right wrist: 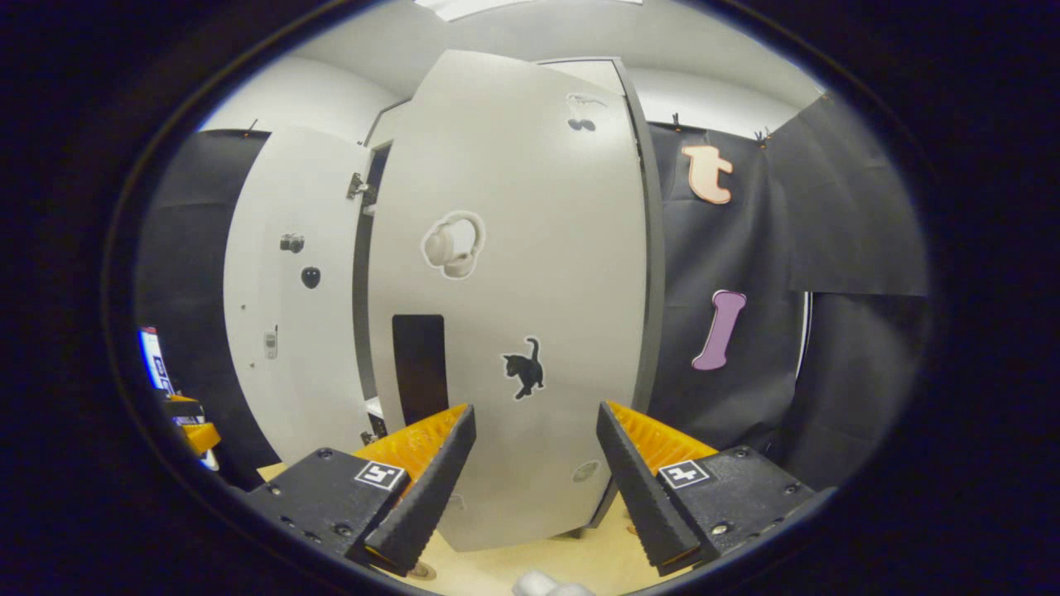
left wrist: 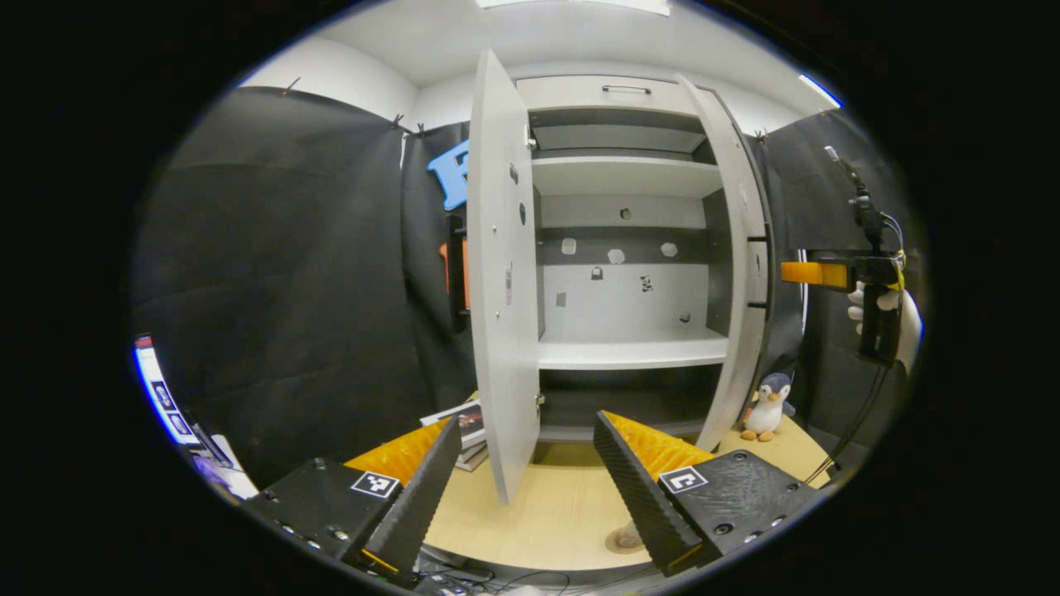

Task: Grasp the bottle in the cabinet with the left hand and place it on the coaster, then close the right door with the right hand and the left door with the left hand.

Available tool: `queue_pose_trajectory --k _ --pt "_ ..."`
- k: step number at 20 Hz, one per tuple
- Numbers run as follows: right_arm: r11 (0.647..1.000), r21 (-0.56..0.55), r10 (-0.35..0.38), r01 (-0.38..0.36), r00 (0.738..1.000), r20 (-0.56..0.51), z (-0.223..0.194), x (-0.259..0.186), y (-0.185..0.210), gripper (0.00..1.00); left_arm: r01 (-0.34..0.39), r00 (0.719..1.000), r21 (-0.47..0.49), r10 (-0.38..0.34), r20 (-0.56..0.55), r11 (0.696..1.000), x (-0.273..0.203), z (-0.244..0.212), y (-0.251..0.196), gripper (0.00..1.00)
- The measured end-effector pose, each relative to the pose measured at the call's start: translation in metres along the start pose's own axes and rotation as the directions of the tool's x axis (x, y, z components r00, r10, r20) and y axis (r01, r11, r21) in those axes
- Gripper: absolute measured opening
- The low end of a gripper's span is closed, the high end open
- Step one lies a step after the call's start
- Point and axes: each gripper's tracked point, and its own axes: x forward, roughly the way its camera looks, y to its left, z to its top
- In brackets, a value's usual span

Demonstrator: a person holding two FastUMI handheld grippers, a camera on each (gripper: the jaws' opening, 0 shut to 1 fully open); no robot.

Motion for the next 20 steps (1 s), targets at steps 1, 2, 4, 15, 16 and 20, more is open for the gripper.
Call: queue_pose_trajectory --k 1,2,4,15,16,20 --pt "1.0 -0.003 -0.001 0.001 1.0 0.002 -0.001 -0.003 0.002 0.96 0.0 1.0 -0.001 0.0 0.001 1.0 0.0 0.0 0.004 0.98" --pt "1.0 -0.007 -0.004 0.004 1.0 0.002 -0.002 -0.006 0.004 0.96 0.001 1.0 -0.001 -0.001 0.004 1.0 0.001 0.001 0.007 0.98" --pt "1.0 -0.009 -0.016 0.016 1.0 -0.002 -0.006 -0.013 0.007 0.96 0.004 1.0 0.003 -0.004 0.008 1.0 0.003 0.003 0.013 0.99" --pt "0.997 0.021 -0.067 0.069 0.992 -0.103 -0.069 -0.07 0.05 0.96 0.072 0.997 0.019 -0.073 0.02 0.997 0.023 0.011 0.043 0.99" --pt "0.997 0.02 -0.072 0.075 0.991 -0.112 -0.074 -0.075 0.055 0.96 0.077 0.997 0.02 -0.077 0.022 0.997 0.025 0.013 0.048 0.99" --pt "0.994 0.018 -0.101 0.105 0.985 -0.142 -0.091 -0.094 0.07 0.96 0.07 0.997 0.047 -0.071 0.035 0.996 0.041 0.018 0.078 0.99"
